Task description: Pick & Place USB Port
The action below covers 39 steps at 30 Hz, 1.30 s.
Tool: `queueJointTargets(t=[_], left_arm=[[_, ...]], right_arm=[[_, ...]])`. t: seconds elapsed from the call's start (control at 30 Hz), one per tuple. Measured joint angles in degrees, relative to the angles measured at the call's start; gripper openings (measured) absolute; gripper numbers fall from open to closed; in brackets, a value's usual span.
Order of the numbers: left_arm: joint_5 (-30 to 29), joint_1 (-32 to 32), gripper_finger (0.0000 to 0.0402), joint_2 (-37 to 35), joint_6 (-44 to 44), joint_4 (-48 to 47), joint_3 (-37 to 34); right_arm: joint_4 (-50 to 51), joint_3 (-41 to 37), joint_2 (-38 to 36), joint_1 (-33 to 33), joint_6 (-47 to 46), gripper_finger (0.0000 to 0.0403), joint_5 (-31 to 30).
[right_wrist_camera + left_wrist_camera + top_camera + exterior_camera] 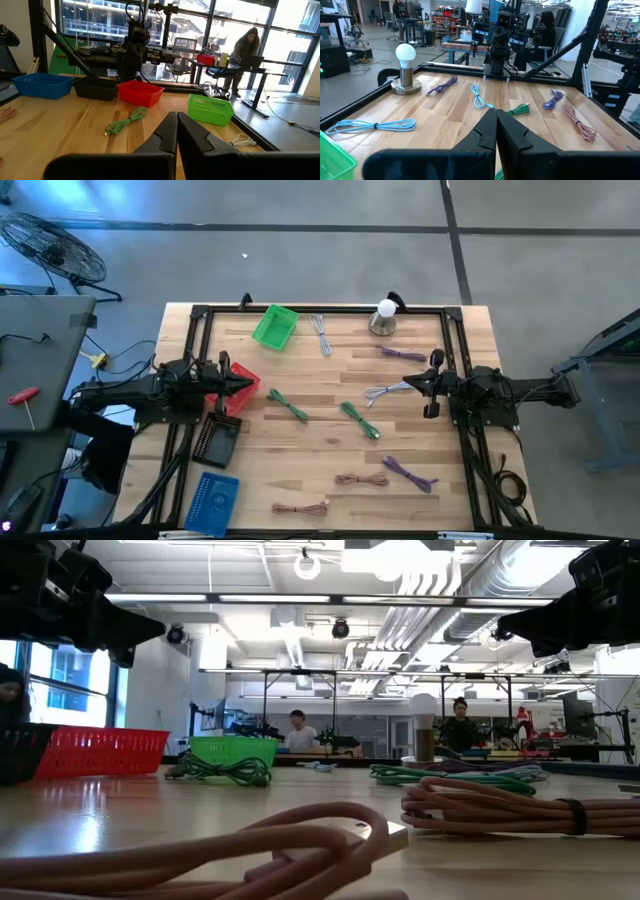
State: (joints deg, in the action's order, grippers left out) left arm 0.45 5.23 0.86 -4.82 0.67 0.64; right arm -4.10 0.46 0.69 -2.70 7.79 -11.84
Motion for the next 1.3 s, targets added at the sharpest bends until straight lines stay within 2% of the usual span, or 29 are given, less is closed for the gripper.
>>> queueJointTargets(t=[1.17,1.3], left_arm=[[-0.01,0.00,0.0000,0.01,0.01,0.02,0.00],[0.00,0.02,0.0000,0.00,0.01,0.02,0.00]], right_arm=[[-0.01,-0.01,-0.01,-0.02,0.08,0.0003,0.00],[-2.06,-0.01,0.00,-0.02,2.47,0.0002,0.00]])
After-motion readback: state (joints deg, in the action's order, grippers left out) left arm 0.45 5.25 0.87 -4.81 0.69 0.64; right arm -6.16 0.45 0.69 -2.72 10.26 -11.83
